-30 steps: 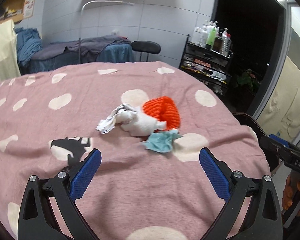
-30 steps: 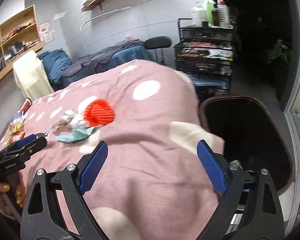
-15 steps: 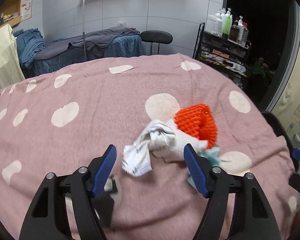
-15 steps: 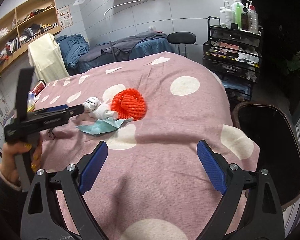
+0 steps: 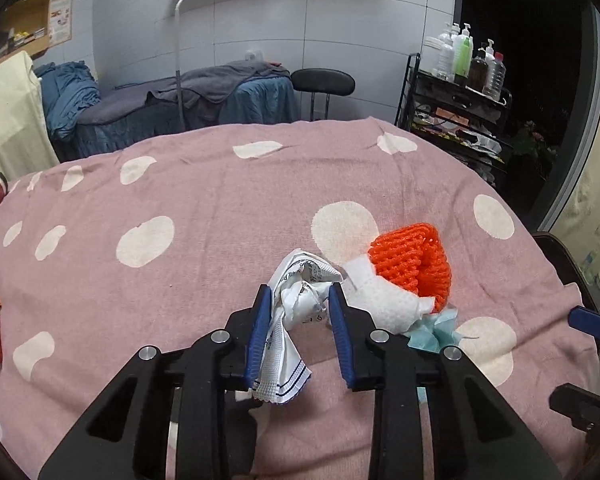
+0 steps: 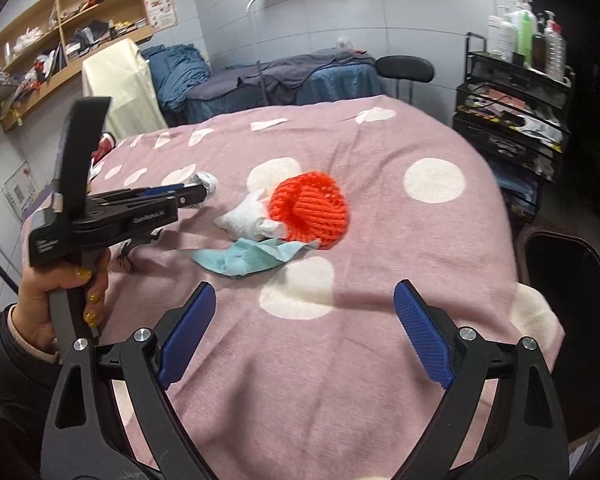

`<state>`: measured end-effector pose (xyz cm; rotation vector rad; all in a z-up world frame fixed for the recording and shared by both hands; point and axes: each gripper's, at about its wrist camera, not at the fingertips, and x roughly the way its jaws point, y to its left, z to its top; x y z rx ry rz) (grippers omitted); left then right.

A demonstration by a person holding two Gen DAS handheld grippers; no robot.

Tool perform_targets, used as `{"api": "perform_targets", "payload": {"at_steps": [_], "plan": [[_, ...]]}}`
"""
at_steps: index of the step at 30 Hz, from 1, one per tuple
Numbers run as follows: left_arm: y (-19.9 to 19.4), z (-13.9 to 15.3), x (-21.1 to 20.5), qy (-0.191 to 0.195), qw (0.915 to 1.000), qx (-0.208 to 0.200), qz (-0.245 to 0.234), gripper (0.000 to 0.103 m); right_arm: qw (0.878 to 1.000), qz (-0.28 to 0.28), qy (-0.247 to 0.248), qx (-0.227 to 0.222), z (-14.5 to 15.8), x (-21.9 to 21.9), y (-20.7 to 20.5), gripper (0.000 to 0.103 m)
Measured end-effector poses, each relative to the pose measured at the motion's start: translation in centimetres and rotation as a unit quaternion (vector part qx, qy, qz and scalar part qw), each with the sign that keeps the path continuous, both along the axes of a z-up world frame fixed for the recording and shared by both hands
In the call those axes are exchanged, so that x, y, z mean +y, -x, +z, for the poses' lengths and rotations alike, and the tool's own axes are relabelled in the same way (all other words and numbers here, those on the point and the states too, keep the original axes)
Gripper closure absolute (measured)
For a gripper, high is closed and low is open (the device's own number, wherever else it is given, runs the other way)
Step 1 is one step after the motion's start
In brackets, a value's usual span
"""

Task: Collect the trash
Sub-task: 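Grasp the white crumpled paper with the left gripper, then grasp the light blue cloth with the right gripper, then carry the blue cloth over the wastebasket with the right gripper while left holds the white paper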

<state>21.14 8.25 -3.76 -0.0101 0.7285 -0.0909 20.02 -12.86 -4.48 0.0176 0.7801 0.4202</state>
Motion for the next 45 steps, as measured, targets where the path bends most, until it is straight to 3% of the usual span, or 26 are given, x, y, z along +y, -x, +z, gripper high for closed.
{"api": "perform_targets", "payload": {"at_steps": [5,12,15,17,19,25,34,45], "plan": [[2.7,0.8,1.2,0.007,0.9996,-0.018,0.021,0.073,0.999,0.036,0.026,0.018,-0.5,3.1,-1.8,0.015],[4.5,0.8,1.7,0.022,0.9991,-0.02,0.032,0.073,0.994,0.07,0.072,0.046,-1.6,7.3,-4.8,0.031],[5.2,0.6,1.6,0.031,0.9989,-0.018,0.031,0.073,0.99,0.071,0.069,0.098,-3.2,8.0,-6.8,0.051],[5.7,0.4,1.6,0.037,0.9987,-0.017,0.031,0.073,0.987,0.071,0.049,0.133,-4.2,7.7,-7.9,0.076],[6.1,0.2,1.4,0.041,0.9985,-0.017,0.031,0.073,0.989,0.068,0.036,0.127,-4.1,7.3,-7.8,0.093],[7.5,-0.2,1.1,0.052,0.9981,-0.015,0.029,0.073,0.995,0.067,0.01,0.067,-2.2,5.8,-4.8,0.095],[8.6,0.2,-0.2,0.08,0.9964,-0.023,0.013,0.073,0.998,0.045,-0.033,0.032,-0.1,1.4,-0.9,0.095],[9.1,0.6,-4.7,0.101,0.9934,-0.036,-0.041,0.073,0.998,-0.009,-0.029,-0.051,1.9,-3.9,3.5,0.095]]}}
